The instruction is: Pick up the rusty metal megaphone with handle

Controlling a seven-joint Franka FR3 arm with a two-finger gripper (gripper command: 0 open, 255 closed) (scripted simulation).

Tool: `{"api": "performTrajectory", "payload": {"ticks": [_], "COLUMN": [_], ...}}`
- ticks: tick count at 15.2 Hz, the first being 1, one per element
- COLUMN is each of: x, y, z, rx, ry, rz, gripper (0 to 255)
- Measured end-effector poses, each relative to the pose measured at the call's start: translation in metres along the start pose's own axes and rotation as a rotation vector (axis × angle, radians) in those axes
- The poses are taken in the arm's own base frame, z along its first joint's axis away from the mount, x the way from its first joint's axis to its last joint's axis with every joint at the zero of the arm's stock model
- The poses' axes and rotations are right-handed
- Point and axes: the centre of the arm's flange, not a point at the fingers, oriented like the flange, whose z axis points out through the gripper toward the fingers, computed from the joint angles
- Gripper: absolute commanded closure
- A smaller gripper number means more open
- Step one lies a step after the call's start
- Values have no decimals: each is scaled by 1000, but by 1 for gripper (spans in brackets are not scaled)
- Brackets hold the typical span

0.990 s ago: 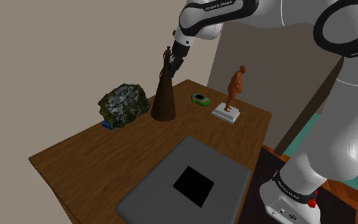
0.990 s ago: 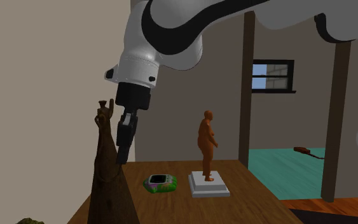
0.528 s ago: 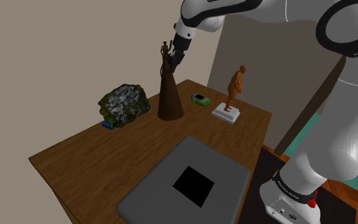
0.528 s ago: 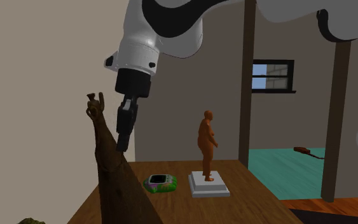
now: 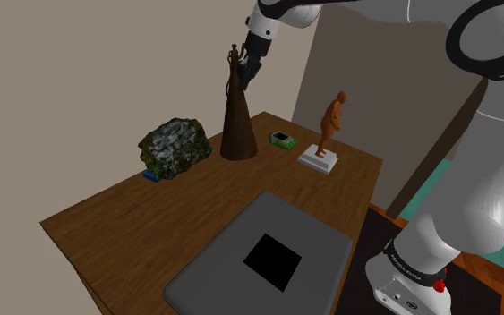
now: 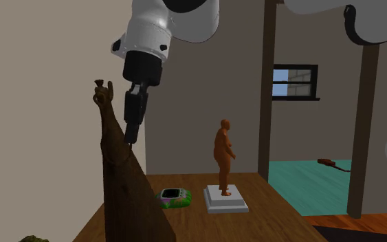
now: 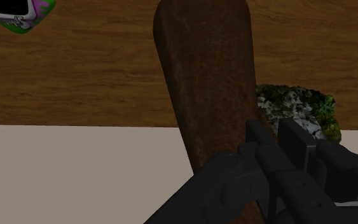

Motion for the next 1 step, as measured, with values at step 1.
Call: {"api": "performTrajectory", "payload": {"ticks": [1], "x": [1], "y": [0], "z": [-3], "rx": [0], "ry": [0], "rz": [0], "gripper": [255]}}
